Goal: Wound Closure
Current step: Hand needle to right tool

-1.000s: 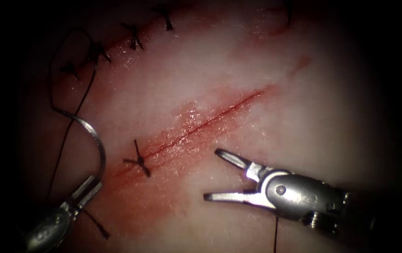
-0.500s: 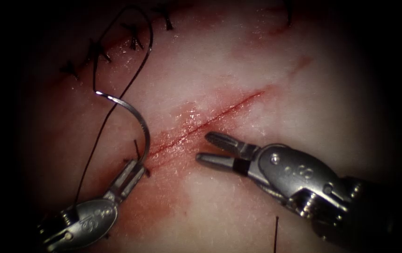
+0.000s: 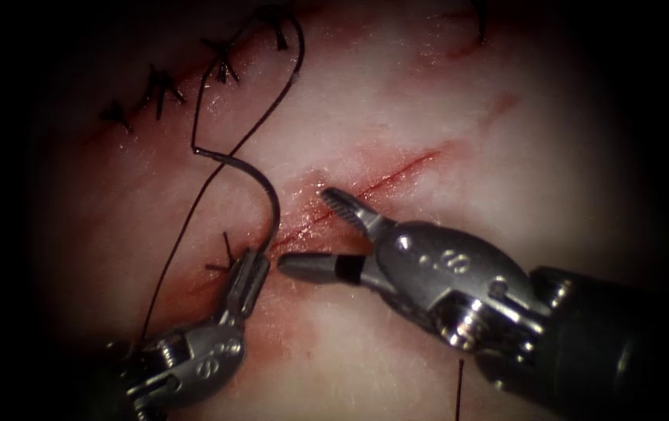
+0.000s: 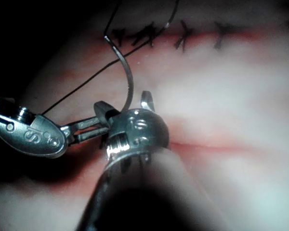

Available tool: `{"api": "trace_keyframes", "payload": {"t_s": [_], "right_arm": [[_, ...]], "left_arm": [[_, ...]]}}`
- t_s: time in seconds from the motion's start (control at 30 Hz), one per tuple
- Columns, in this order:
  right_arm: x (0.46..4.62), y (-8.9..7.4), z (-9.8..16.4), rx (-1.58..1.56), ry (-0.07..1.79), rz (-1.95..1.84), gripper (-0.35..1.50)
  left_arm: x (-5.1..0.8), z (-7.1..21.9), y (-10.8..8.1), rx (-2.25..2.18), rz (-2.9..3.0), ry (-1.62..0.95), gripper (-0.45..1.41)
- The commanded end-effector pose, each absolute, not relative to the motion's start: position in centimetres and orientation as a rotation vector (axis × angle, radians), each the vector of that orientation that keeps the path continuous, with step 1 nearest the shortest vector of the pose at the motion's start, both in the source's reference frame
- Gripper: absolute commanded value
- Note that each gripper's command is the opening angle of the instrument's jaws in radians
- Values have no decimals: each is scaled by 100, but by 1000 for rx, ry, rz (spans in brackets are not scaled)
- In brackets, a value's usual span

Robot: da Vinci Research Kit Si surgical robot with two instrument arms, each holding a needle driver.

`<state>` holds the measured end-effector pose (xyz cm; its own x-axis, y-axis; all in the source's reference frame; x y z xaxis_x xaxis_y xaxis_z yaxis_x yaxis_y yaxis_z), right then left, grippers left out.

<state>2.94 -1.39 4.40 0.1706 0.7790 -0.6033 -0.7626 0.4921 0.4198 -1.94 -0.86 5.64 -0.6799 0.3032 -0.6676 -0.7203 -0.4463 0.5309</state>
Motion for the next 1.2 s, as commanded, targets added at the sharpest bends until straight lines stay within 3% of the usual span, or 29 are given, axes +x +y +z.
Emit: {"api": "trace_keyframes", "payload": {"t_s": [0.03,0.3,0.53,0.63,0.83,1.07,1.1,1.13,1.17,1.2], "right_arm": [[308,-133,447,17,869,1100,125],[328,-125,454,-72,817,1123,115],[347,-125,458,-151,783,1106,118],[349,-126,460,-161,779,1097,106],[354,-129,468,-196,744,1111,113],[354,-128,468,-199,739,1114,99],[354,-129,468,-199,739,1114,91],[354,-129,468,-197,742,1113,52],[354,-129,468,-188,754,1107,-16],[354,-129,468,-189,753,1107,-35]], "left_arm": [[-200,567,-82,-643,2149,1135,-45],[-206,564,-84,-579,2162,1192,-45],[-206,564,-85,-542,2166,1200,-45],[-206,564,-85,-543,2163,1202,-45],[-206,564,-85,-537,2170,1210,-45],[-205,563,-85,-523,2190,1227,-45],[-205,563,-85,-521,2192,1232,-45],[-205,563,-85,-518,2197,1235,-45],[-205,562,-85,-512,2204,1243,-45],[-205,562,-85,-505,2214,1248,-45]]}}
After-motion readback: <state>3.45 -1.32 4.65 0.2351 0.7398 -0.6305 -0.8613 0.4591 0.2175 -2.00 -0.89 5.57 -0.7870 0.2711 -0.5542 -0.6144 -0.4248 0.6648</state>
